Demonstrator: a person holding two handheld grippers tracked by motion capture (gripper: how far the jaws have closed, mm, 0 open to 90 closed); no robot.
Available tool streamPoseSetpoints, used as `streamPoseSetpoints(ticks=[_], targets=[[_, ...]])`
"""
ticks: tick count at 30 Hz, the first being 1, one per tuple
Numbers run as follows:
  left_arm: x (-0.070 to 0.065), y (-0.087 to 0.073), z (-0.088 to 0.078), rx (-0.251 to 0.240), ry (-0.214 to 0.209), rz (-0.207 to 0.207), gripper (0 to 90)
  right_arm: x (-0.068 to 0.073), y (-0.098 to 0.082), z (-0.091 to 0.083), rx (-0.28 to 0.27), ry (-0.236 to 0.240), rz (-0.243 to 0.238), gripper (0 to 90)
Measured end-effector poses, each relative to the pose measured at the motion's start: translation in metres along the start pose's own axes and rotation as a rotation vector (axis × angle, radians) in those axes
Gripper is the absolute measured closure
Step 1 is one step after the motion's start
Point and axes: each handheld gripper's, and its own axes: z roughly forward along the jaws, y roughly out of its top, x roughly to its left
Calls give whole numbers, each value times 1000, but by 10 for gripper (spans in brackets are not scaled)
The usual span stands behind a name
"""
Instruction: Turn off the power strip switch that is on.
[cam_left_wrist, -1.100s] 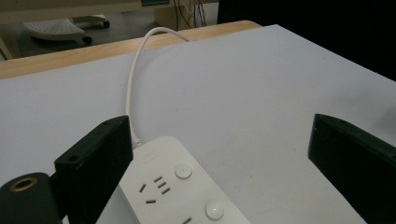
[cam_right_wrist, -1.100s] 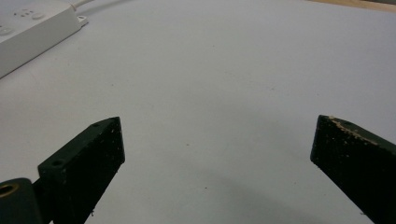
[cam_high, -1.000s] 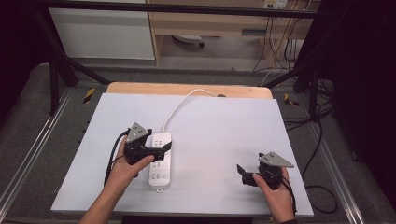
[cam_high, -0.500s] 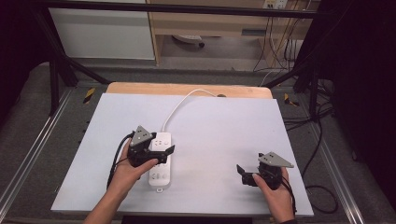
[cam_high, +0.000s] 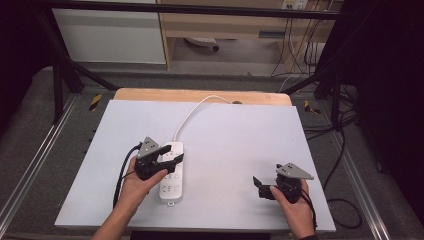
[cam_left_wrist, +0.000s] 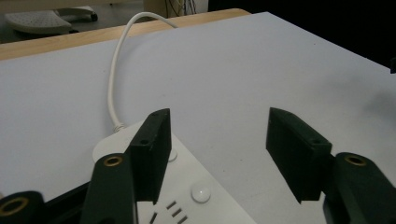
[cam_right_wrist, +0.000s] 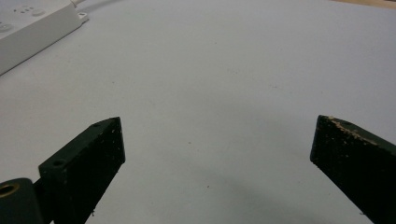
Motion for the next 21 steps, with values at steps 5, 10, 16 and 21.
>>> streamPoseSetpoints(ticks=[5, 10, 16, 21], targets=[[-1, -1, 1, 11, -5, 11, 487, 0, 0, 0, 0, -1, 2, 36], [-1, -2, 1, 10, 1, 14, 600, 0, 0, 0, 1, 0, -1, 36], [-1, -4, 4, 28, -14, 15, 713, 0, 0, 0, 2, 1, 0, 36], [-2, -6, 6, 40, -24, 13, 788, 0, 0, 0, 3, 1, 1, 36]])
